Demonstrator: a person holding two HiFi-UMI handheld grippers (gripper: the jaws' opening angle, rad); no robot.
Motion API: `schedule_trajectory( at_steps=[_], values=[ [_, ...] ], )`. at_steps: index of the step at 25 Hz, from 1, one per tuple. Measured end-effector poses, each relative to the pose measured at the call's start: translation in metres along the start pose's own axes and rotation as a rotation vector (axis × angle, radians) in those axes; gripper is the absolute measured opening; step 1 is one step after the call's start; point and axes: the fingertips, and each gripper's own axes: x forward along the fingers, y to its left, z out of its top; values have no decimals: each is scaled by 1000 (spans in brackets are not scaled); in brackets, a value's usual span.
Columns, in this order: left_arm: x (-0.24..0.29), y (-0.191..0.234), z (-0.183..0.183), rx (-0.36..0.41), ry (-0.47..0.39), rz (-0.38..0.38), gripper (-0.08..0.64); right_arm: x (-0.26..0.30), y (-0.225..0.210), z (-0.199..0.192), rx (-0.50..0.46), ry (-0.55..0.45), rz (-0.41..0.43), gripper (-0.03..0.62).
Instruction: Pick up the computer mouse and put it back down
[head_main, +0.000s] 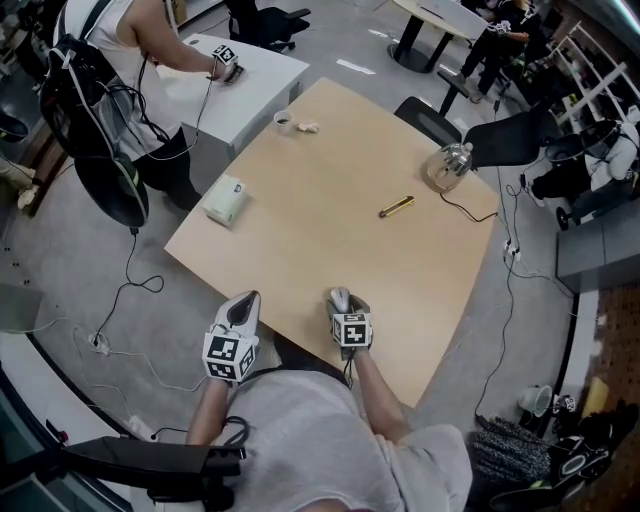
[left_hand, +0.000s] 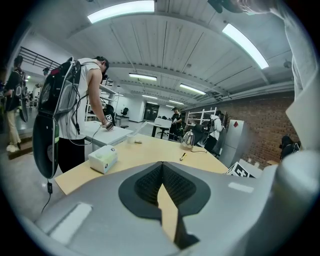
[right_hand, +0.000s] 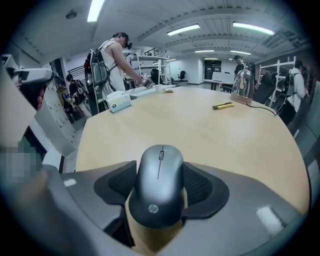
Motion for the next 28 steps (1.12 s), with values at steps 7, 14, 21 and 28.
schedule_trajectory(
  at_steps=[7, 14, 21, 28],
  values=[
    [1, 0, -3, 0, 2, 2, 18, 9, -3, -6, -7, 14, 4, 296],
    [2, 6, -4, -4, 6, 14, 18, 17, -6, -8, -8, 35, 2, 296],
    [2, 6, -3, -6, 4, 20, 18, 21, -7, -11, -7, 45, 6, 296],
    [2, 6, -5, -11, 5, 20, 19, 23, -5, -11, -23, 47, -7, 298]
  ],
)
